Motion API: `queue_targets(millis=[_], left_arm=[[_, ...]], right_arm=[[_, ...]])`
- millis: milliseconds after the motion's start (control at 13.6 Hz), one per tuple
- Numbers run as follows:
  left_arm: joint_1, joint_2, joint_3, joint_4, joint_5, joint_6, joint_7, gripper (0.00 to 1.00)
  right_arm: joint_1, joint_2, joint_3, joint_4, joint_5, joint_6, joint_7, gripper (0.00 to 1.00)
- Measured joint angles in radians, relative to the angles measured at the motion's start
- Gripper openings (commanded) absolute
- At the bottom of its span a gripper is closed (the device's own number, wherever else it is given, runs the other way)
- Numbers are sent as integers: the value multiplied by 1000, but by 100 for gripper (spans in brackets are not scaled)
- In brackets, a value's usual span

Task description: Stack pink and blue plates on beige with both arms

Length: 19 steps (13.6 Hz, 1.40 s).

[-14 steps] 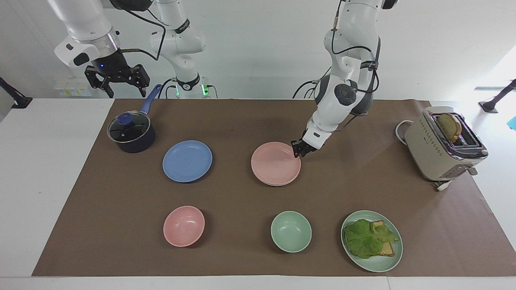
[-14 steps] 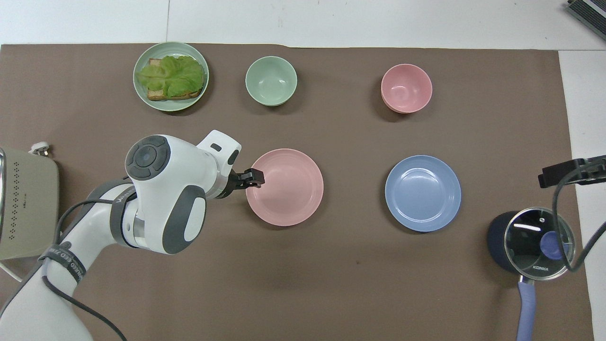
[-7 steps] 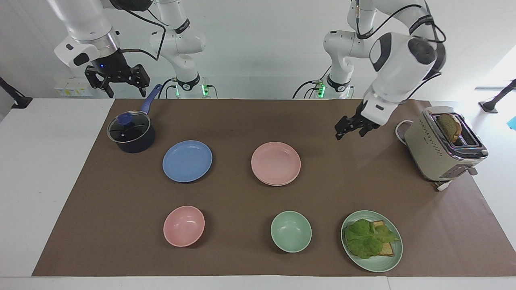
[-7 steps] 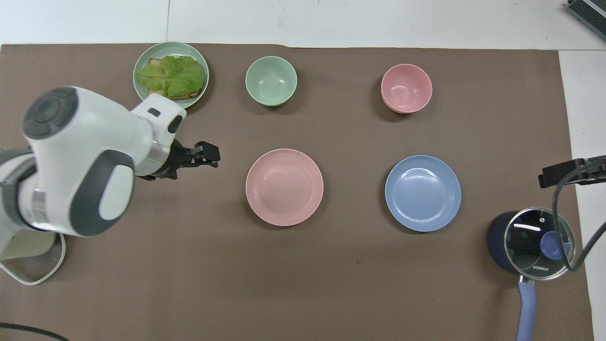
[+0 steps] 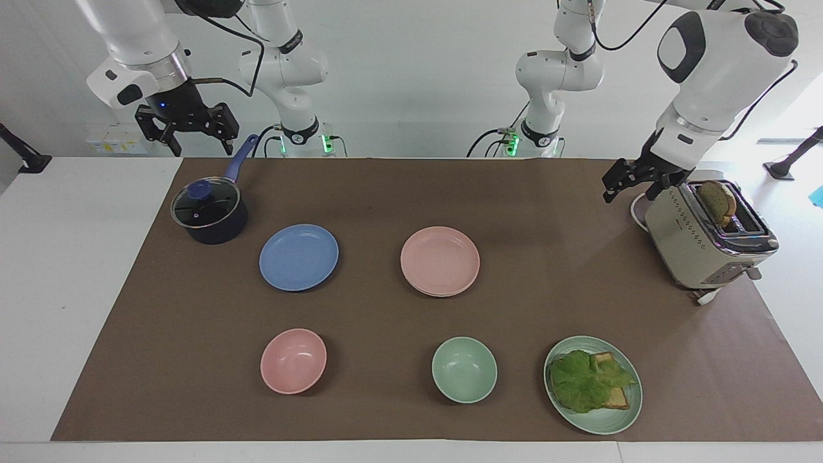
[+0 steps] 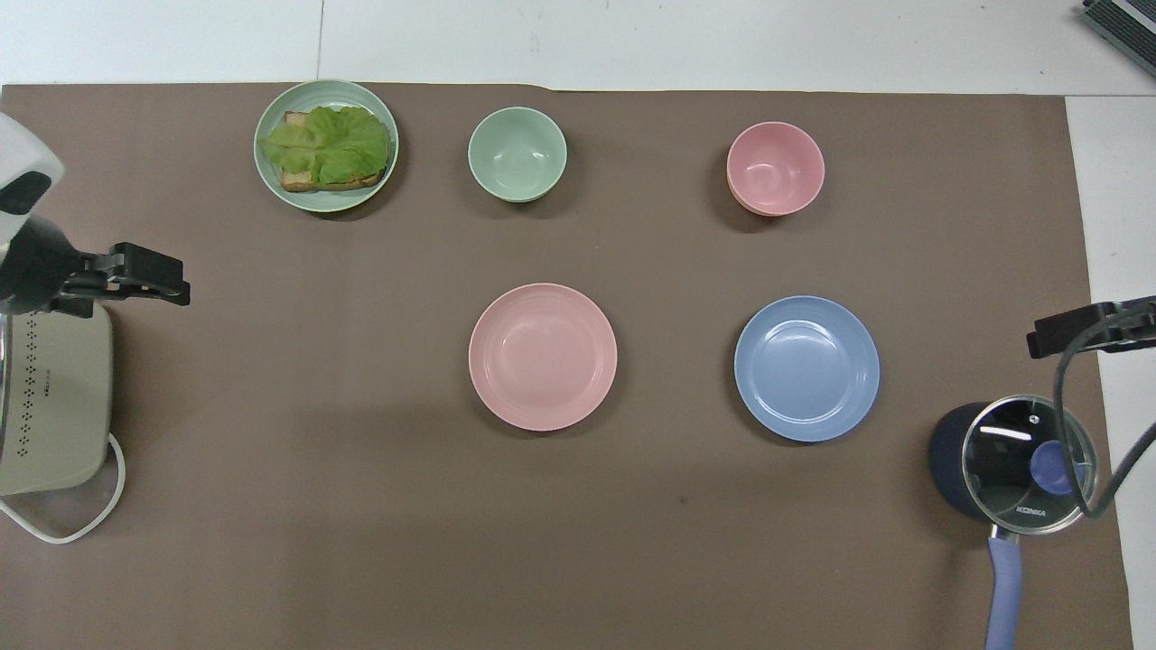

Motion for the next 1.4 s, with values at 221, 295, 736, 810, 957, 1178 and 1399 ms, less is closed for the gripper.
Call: queue_targets(millis=[221, 295, 736, 810, 957, 1178, 1399], left_arm=[[17, -9, 7, 79, 43, -91, 26, 100], [17, -12, 6, 100, 45, -119, 30, 100], [24, -62, 1, 71, 53, -128, 108, 100], [29, -71, 2, 54, 53, -118, 133, 100], [48, -81, 3, 32, 54, -110, 155, 100], [59, -84, 3, 21, 54, -99, 160, 100], [59, -84, 2, -5, 54, -78, 160, 100]], right_arm=[[0, 0, 0, 0, 0, 0, 0, 100], [0, 0, 0, 0, 0, 0, 0, 100], [0, 0, 0, 0, 0, 0, 0, 100], [0, 0, 0, 0, 0, 0, 0, 100], [0, 0, 0, 0, 0, 0, 0, 100], [0, 0, 0, -1, 0, 0, -2, 100], [1, -31, 2, -69, 0, 51, -23, 100]])
